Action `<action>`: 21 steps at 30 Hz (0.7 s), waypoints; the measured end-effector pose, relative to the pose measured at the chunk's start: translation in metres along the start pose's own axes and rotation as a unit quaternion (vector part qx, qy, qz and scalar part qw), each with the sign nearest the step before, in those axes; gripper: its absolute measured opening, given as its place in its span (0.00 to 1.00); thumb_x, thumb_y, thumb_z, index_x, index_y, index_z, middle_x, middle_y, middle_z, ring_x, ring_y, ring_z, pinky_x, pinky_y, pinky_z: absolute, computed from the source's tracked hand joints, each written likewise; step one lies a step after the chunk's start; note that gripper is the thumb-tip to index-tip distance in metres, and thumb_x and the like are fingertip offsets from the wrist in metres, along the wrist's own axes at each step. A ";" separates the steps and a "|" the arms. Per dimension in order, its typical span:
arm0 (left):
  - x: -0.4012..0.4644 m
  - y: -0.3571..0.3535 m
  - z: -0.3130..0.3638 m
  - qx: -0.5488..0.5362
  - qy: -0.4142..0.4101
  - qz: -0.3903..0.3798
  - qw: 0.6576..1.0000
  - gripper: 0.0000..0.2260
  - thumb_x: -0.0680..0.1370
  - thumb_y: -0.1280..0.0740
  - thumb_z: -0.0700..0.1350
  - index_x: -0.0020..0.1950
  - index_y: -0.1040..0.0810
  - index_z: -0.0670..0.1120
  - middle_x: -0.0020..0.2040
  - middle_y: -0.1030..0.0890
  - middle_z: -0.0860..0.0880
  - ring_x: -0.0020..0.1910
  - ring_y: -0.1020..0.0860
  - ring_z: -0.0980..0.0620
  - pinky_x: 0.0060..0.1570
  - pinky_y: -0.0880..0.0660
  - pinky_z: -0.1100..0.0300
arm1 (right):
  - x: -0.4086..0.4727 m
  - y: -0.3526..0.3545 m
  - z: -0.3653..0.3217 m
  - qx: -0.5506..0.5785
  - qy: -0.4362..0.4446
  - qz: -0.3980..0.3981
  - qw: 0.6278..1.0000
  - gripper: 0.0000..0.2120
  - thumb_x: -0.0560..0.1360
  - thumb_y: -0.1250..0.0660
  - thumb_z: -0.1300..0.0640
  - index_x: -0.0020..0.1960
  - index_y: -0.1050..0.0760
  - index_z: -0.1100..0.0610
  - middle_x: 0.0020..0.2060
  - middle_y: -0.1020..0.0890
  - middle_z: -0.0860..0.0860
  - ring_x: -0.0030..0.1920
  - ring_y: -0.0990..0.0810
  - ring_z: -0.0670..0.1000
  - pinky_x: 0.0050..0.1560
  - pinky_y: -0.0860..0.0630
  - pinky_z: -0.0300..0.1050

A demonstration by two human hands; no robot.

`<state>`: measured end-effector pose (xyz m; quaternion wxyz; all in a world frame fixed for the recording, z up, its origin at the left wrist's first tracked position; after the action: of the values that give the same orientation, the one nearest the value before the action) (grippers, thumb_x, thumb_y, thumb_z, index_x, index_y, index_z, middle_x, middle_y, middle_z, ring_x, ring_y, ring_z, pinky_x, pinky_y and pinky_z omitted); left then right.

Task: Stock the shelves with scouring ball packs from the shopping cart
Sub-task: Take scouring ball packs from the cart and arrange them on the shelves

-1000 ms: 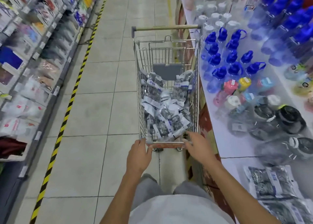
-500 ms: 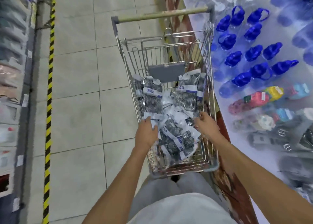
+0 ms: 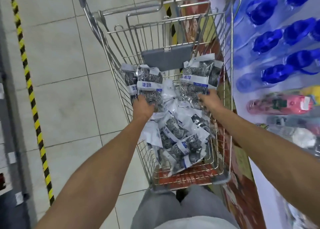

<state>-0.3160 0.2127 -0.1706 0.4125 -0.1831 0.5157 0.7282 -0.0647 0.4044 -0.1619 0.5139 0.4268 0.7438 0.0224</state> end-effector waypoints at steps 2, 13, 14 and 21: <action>0.012 0.000 -0.001 -0.006 0.014 0.000 1.000 0.25 0.78 0.27 0.43 0.71 0.31 0.38 0.67 0.25 0.37 0.65 0.24 0.37 0.69 0.25 0.42 | 0.009 -0.006 0.000 0.020 -0.012 -0.006 1.000 0.33 0.80 0.30 0.50 0.78 0.40 0.58 0.71 0.25 0.61 0.58 0.26 0.55 0.57 0.26 0.54; 0.043 -0.014 0.002 -0.001 0.016 -0.005 1.000 0.18 0.76 0.22 0.48 0.59 0.25 0.44 0.47 0.23 0.50 0.45 0.22 0.49 0.48 0.21 0.56 | 0.044 -0.026 -0.008 0.012 0.005 0.031 0.999 0.26 0.76 0.23 0.48 0.69 0.28 0.54 0.55 0.22 0.49 0.55 0.25 0.52 0.58 0.29 0.45; 0.043 -0.017 0.003 -0.003 0.008 -0.003 1.000 0.21 0.76 0.22 0.47 0.64 0.26 0.44 0.51 0.22 0.49 0.49 0.21 0.47 0.56 0.20 0.52 | 0.046 -0.026 -0.008 0.016 0.002 0.039 0.999 0.26 0.76 0.23 0.48 0.69 0.28 0.54 0.55 0.21 0.50 0.54 0.25 0.52 0.57 0.30 0.44; 0.039 -0.042 0.003 -0.151 0.078 -0.022 0.985 0.30 0.78 0.24 0.43 0.76 0.35 0.48 0.58 0.21 0.47 0.53 0.18 0.46 0.44 0.25 0.58 | 0.062 -0.031 0.006 0.086 -0.038 0.052 0.994 0.28 0.78 0.26 0.54 0.72 0.34 0.58 0.63 0.21 0.54 0.64 0.22 0.58 0.68 0.25 0.55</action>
<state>-0.3053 0.2365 -0.2220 0.3543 -0.3105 0.4261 0.7723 -0.0853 0.4233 -0.2259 0.5011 0.5079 0.6999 -0.0315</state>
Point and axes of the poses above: each hand's wrist, its own x-axis towards the middle knuckle, its own y-axis out of the back of the hand, z = x × y, the point moved 7 cm from there along x, towards the middle knuckle
